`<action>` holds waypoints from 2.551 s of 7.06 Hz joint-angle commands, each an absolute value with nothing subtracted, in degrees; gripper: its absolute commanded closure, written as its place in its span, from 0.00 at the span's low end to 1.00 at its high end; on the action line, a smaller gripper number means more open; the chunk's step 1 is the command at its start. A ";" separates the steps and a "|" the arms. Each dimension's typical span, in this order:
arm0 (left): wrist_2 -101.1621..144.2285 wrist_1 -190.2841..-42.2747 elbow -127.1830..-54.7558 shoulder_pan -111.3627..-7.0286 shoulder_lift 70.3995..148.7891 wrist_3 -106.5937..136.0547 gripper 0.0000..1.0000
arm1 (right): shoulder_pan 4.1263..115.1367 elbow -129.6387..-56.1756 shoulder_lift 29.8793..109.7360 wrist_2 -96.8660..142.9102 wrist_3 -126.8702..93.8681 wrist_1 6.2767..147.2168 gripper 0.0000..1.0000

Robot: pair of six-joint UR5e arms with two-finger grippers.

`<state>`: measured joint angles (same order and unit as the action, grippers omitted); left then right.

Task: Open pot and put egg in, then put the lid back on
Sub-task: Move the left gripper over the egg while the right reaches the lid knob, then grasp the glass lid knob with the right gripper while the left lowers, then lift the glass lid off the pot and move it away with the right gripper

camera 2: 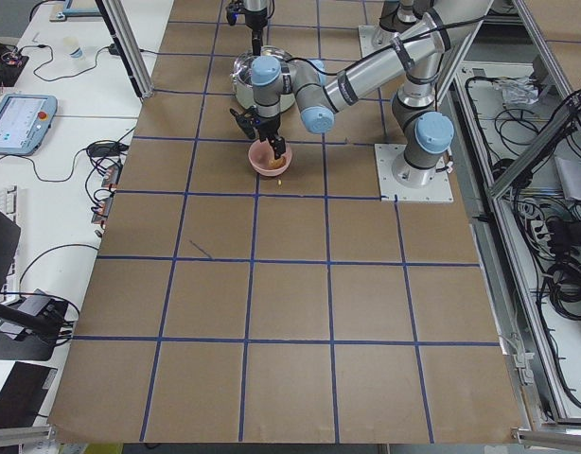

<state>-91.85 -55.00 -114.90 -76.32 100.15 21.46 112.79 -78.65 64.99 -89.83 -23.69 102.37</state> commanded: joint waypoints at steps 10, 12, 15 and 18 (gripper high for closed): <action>-89.91 -50.45 -115.84 -76.38 104.85 29.09 0.00 | 112.85 -79.72 65.13 -88.68 -22.59 102.39 0.89; -89.91 -45.83 -118.46 -76.38 104.77 28.83 0.02 | 112.85 -79.19 65.65 -88.68 -22.50 102.48 0.90; -89.74 -45.35 -119.26 -76.38 104.68 27.69 0.02 | 110.32 -77.26 72.65 -88.33 -21.98 98.72 0.91; -89.74 -45.09 -119.88 -76.38 104.68 26.38 0.02 | 97.00 -77.87 85.30 -88.51 -14.73 81.98 0.93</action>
